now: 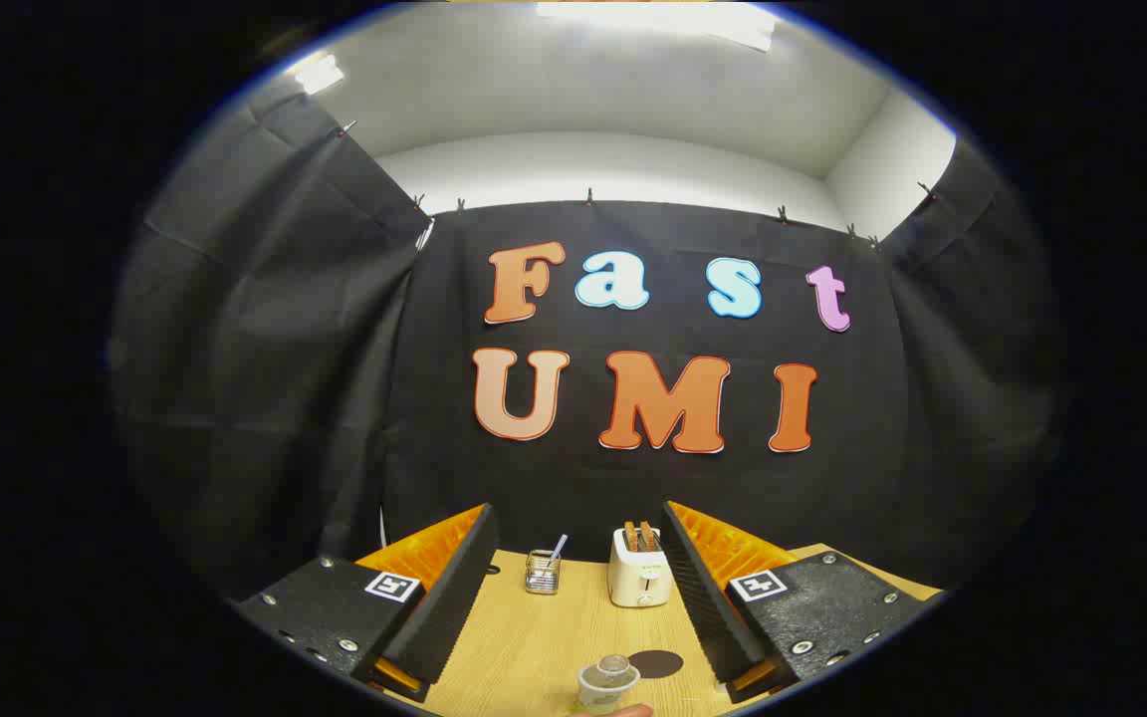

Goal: Take the bottle from table, then pour the juice into the cup, finally place the bottle on the coaster

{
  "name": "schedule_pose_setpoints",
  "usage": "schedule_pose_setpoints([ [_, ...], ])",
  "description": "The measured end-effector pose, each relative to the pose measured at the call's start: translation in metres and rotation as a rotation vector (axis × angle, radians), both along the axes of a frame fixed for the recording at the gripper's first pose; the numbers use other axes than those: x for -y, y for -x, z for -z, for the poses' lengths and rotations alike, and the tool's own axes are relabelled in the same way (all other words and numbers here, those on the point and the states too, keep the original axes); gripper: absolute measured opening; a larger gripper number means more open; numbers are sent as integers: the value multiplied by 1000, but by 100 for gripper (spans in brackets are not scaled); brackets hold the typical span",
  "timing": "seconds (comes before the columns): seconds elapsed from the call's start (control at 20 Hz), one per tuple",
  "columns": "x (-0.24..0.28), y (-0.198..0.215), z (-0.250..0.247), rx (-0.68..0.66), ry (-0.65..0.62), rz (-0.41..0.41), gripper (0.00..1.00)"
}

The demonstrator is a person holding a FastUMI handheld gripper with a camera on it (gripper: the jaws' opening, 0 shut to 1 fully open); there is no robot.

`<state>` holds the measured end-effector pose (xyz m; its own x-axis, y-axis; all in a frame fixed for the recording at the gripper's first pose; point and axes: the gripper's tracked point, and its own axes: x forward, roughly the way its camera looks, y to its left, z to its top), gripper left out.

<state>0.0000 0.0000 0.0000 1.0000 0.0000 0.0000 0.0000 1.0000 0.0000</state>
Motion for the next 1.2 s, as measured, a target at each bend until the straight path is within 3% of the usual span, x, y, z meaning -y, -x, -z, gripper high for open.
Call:
schedule_pose_setpoints([
  [0.3,1,1,-13,45,-8,-22,97],
  [0.6,7,4,-9,40,27,20,97],
  [1.1,-2,14,36,35,12,25,97],
  [1.2,8,15,51,31,42,65,97],
])
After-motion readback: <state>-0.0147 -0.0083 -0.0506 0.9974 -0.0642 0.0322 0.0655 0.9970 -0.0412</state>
